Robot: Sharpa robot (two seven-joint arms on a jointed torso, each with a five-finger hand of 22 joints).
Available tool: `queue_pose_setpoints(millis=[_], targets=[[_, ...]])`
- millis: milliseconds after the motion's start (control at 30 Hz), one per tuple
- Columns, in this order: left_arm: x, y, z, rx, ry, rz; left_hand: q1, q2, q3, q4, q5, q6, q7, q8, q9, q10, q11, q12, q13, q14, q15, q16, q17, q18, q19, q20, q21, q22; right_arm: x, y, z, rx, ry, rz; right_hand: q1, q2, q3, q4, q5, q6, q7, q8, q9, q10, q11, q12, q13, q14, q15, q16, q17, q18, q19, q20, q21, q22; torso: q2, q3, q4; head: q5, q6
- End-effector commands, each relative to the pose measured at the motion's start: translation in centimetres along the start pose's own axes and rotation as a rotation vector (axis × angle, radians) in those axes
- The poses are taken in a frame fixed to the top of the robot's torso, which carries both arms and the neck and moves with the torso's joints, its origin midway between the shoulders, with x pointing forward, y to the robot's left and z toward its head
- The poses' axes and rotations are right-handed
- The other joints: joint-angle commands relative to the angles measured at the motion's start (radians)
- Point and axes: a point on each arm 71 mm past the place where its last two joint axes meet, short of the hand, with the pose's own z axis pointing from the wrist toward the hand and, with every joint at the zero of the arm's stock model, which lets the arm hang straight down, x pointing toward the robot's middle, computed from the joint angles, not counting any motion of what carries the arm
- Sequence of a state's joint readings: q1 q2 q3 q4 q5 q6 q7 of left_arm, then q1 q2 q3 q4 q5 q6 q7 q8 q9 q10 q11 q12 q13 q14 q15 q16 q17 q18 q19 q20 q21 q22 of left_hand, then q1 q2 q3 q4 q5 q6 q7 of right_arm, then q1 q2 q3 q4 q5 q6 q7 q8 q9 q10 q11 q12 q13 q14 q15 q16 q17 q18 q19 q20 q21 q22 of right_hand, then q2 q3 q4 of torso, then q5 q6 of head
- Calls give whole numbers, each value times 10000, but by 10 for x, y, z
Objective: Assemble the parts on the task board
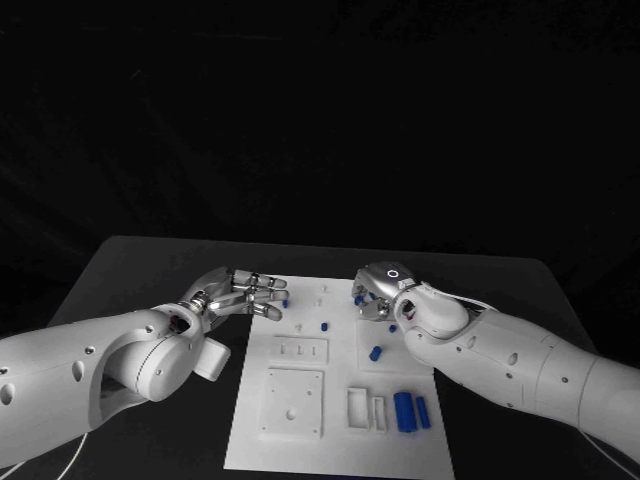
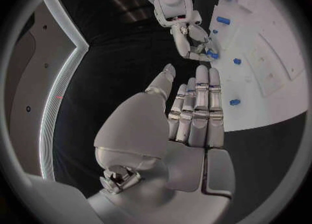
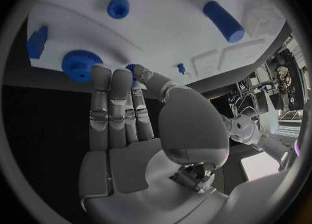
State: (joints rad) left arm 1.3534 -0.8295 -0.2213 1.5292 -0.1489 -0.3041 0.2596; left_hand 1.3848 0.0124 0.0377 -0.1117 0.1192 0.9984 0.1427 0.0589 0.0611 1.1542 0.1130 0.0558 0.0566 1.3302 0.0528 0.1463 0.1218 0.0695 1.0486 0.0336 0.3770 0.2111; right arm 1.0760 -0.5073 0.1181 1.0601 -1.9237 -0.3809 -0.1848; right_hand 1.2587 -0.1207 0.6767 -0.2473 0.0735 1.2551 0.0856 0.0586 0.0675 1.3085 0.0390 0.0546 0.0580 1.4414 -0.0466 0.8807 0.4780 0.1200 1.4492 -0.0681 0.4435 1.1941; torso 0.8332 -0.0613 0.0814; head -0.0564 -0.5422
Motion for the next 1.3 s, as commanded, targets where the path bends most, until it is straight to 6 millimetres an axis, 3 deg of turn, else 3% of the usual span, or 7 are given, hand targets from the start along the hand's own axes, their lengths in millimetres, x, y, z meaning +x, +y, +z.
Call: queue_pose_setpoints(millis=[33,367,700,933,967,1233,1300], targets=[[2,-3,0,85,152,16,-58,34,-10,-54,37,13,60,42,16,-54,-19,40,15,-81,2,69,-11,-67,-46,12,56,8,-10,1,2,283,-525,112,51,49,58,13,-45,61,-5,50,4,78,-12,34,20,-5,-67,-55,16,-11,29,-78,25,56,-6,-4,-20,21,41],[2,-3,1,90,138,35,-51,37,6,-81,41,20,60,42,16,-53,-19,40,15,-79,0,70,-14,-66,-64,10,83,20,-26,18,14,317,-1073,253,61,23,101,38,-77,82,-11,47,2,93,-18,35,21,-4,-75,-68,27,-16,56,-86,-70,183,22,-13,20,48,179],[4,-4,2,120,193,64,-51,37,6,-81,41,20,60,42,16,-53,-19,40,15,-79,0,70,-14,-66,-64,10,83,20,-27,31,29,317,-1297,155,72,9,116,43,-52,85,-11,48,3,91,-16,36,21,-4,-79,-77,30,-13,86,-90,-116,260,30,-21,43,69,188],[6,-4,4,135,230,85,-51,37,6,-81,41,20,60,42,16,-53,-19,40,15,-79,0,70,-14,-66,-64,10,83,20,-26,38,36,285,-1347,117,72,9,116,43,-52,85,-11,48,3,91,-16,36,21,-4,-79,-77,30,-13,86,-90,-116,260,69,-77,124,-9,207],[6,-4,4,140,233,91,-51,37,6,-81,41,20,60,42,16,-53,-19,40,15,-79,0,70,-14,-66,-64,10,83,20,-26,38,37,280,-1348,104,68,7,118,43,-41,78,-8,47,2,80,-13,34,20,-5,-76,-80,31,-12,93,-89,-158,282,71,-69,111,-2,218],[6,-7,5,192,238,167,-78,34,21,-120,38,27,58,41,15,-58,-16,40,15,-89,5,66,-20,-66,-104,14,131,37,-26,40,41,243,-1279,-17,60,10,102,43,-13,73,-8,47,0,72,-12,33,19,-3,-77,-85,31,-13,118,-86,-185,343,93,-124,151,-9,246],[5,-8,5,212,236,194,-78,34,21,-120,38,27,58,41,15,-58,-16,40,15,-89,5,66,-20,-66,-104,14,131,37,-26,40,42,235,-1259,-50,60,10,102,43,-13,73,-8,47,0,72,-12,33,19,-3,-77,-85,31,-13,118,-86,-185,343,99,-113,140,-2,239]])
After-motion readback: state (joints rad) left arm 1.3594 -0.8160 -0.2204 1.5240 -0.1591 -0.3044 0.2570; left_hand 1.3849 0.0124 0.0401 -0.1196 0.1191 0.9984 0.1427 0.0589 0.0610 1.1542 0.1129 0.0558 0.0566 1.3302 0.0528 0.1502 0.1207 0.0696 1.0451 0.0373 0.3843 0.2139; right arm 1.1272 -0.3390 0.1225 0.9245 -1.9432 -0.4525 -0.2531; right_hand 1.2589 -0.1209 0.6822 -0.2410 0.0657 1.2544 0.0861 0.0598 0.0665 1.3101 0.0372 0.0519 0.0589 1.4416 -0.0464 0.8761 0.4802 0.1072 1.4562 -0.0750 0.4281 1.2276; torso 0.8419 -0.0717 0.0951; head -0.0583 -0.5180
